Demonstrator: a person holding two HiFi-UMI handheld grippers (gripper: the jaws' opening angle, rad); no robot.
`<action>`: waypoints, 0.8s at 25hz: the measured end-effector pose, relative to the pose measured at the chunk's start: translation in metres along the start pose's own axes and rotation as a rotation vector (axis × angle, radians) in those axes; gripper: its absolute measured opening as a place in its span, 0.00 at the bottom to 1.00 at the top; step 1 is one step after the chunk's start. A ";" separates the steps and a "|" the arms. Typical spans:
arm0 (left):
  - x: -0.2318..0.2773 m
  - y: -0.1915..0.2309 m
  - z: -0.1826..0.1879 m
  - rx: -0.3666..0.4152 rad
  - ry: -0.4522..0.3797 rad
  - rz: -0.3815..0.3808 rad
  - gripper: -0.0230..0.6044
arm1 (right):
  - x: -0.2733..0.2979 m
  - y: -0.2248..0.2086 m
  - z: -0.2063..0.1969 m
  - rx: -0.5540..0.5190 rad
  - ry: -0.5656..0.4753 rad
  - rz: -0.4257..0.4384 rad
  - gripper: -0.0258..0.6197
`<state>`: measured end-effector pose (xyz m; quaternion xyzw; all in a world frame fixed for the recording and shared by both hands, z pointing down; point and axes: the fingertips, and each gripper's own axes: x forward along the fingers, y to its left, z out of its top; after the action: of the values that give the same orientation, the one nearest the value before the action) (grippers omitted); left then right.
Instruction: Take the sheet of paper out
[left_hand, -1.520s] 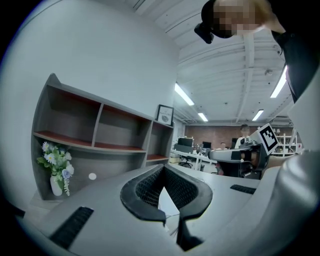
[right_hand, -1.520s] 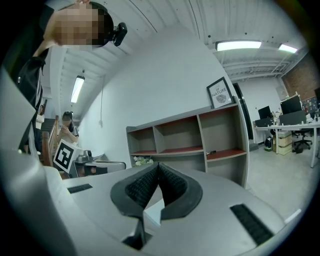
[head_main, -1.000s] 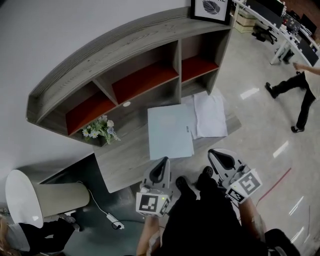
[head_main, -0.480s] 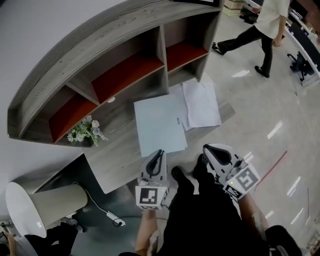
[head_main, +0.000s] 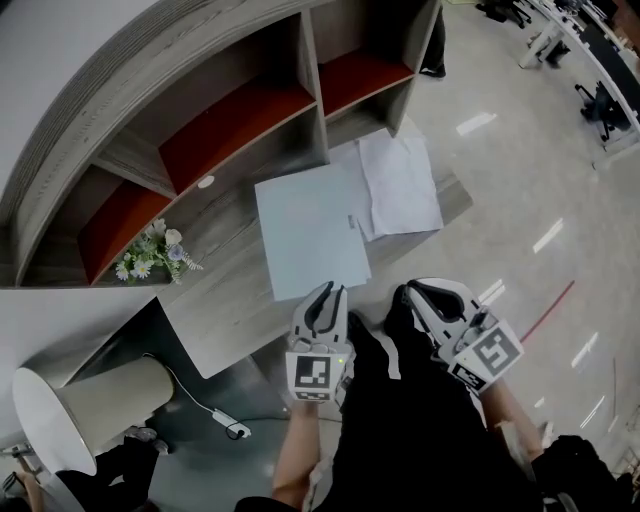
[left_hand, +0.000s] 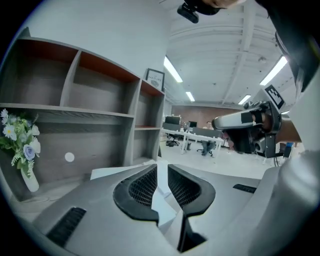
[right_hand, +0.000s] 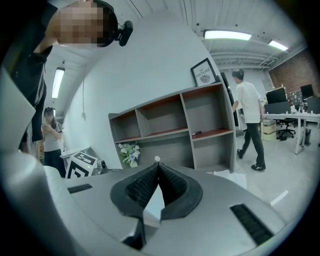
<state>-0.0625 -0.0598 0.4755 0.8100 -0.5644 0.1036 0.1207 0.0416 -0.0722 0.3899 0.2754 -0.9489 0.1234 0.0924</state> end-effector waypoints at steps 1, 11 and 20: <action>0.004 -0.001 -0.005 0.007 0.006 -0.003 0.13 | 0.001 -0.001 -0.002 0.001 0.002 0.001 0.06; 0.035 -0.016 -0.067 0.177 0.123 -0.069 0.30 | 0.006 -0.005 -0.024 0.018 0.038 -0.005 0.06; 0.058 -0.027 -0.125 0.342 0.235 -0.103 0.41 | 0.004 -0.013 -0.044 0.039 0.085 -0.023 0.06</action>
<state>-0.0210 -0.0633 0.6097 0.8289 -0.4785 0.2852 0.0512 0.0501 -0.0725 0.4354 0.2825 -0.9383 0.1524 0.1284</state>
